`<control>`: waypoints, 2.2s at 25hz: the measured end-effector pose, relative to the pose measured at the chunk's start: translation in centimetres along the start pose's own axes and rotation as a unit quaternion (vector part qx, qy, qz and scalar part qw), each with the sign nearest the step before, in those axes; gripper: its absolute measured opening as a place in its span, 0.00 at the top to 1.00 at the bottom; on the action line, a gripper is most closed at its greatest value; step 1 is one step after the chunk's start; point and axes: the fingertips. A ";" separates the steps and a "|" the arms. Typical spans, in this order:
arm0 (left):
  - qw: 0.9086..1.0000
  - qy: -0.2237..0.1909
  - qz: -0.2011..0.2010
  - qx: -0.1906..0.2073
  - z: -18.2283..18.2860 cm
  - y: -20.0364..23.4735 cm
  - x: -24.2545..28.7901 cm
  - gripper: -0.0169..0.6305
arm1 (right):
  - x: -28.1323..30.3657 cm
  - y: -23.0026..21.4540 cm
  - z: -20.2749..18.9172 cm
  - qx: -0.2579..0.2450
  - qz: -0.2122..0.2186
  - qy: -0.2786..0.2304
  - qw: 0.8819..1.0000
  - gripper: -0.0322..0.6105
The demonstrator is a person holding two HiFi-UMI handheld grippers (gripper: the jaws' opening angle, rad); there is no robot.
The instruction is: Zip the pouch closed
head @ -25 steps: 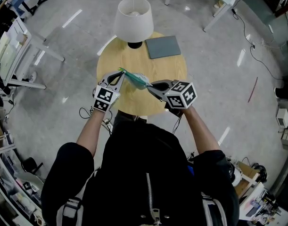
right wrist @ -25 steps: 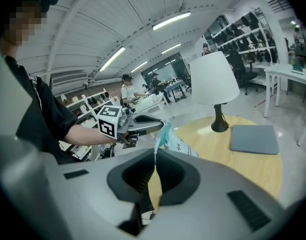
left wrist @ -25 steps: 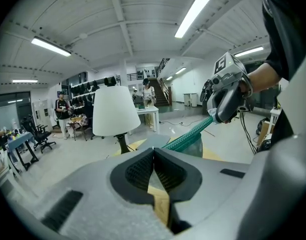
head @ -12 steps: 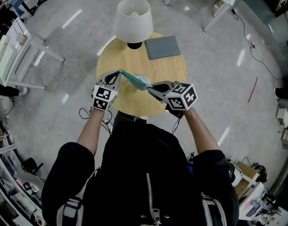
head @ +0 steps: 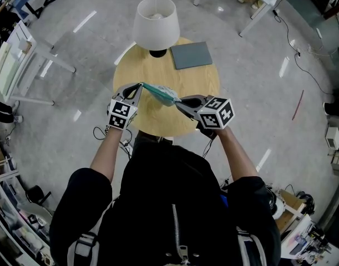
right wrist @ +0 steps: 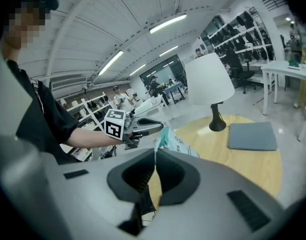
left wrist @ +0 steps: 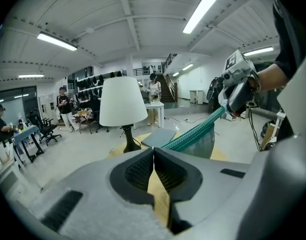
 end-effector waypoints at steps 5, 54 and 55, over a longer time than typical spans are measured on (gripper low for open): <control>1.000 0.001 0.000 -0.021 0.0 0.2 0.5 0.95 | -0.4 0.1 0.4 -0.001 0.003 -0.010 1.000 0.93; 0.990 -0.133 -0.020 -0.043 9.8 -2.0 -4.8 0.97 | -4.5 -2.6 5.8 -0.027 -0.094 -0.154 0.983 0.93; 0.990 -0.133 -0.019 -0.043 9.7 -1.9 -4.8 0.97 | -4.5 -2.6 5.8 -0.028 -0.095 -0.155 0.983 0.93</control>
Point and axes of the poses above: the fingertips, and each gripper's own axes: x forward along the fingers, y to its left, z out of its top, and after that the axes turned 4 degrees about y, right-handed
